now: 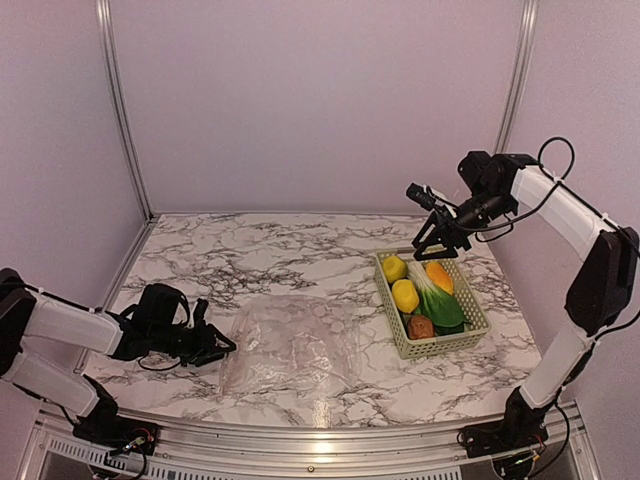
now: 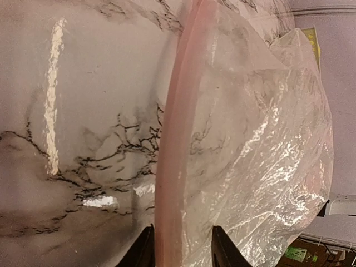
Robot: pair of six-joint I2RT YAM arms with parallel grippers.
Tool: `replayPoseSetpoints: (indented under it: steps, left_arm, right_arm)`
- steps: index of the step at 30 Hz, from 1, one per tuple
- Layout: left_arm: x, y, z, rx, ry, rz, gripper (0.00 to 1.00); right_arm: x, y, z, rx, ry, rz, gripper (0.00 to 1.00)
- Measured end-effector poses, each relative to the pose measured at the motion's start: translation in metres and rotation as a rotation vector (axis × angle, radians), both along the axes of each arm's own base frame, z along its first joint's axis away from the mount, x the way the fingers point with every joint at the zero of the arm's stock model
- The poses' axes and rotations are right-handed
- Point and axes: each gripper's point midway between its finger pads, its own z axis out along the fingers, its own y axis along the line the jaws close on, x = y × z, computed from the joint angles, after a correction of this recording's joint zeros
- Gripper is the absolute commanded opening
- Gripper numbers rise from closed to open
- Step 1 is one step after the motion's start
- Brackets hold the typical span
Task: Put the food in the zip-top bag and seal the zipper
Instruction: Adjust the zipper food storage bag at the center of the board.
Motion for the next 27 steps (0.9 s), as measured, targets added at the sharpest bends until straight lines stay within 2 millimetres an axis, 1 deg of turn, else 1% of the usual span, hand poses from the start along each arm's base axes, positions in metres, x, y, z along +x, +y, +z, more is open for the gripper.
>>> replayPoseSetpoints:
  steps: [2,3,6,8,9,12,14,17,19,20,23,27]
  left_arm:
    - [0.002,-0.004,0.002,-0.017,0.002,-0.005,0.15]
    - [0.004,-0.006,0.004,-0.025,-0.001,-0.007,0.12]
    - [0.013,-0.012,0.016,-0.049,-0.036,-0.011,0.09]
    - [0.018,-0.015,0.024,-0.059,-0.056,-0.01,0.03]
    - [0.022,-0.016,0.029,-0.061,-0.069,-0.011,0.02]
    - [0.035,-0.02,0.052,-0.064,-0.131,-0.007,0.0]
    - [0.047,-0.023,0.074,-0.062,-0.187,-0.004,0.0]
    - [0.064,-0.026,0.113,-0.04,-0.283,-0.005,0.0]
    - [0.075,-0.024,0.139,0.0,-0.344,-0.002,0.0]
    - [0.08,-0.021,0.149,0.029,-0.37,0.003,0.0]
    - [0.097,-0.009,0.188,0.146,-0.462,0.017,0.0]
    - [0.118,0.02,0.255,0.395,-0.626,0.036,0.0]
  right_arm:
    - [-0.001,0.0,-0.001,-0.001,0.005,0.0,0.54]
    - [-0.002,0.0,-0.002,-0.002,0.008,0.0,0.54]
    - [-0.004,-0.001,-0.004,-0.003,0.014,0.0,0.54]
    - [-0.004,-0.001,-0.004,-0.003,0.015,0.0,0.54]
    - [-0.004,-0.001,-0.004,-0.003,0.015,-0.001,0.54]
    - [-0.003,0.0,-0.004,-0.003,0.015,-0.003,0.54]
    - [-0.003,0.0,-0.004,-0.003,0.015,-0.007,0.54]
    - [-0.002,0.001,-0.004,-0.004,0.014,-0.011,0.54]
    - [-0.001,0.002,-0.004,-0.004,0.011,-0.015,0.53]
    - [0.0,0.002,-0.003,-0.004,0.01,-0.016,0.53]
    - [0.003,0.002,-0.003,-0.007,0.006,-0.028,0.5]
    - [0.014,-0.001,-0.005,-0.031,-0.025,-0.064,0.49]
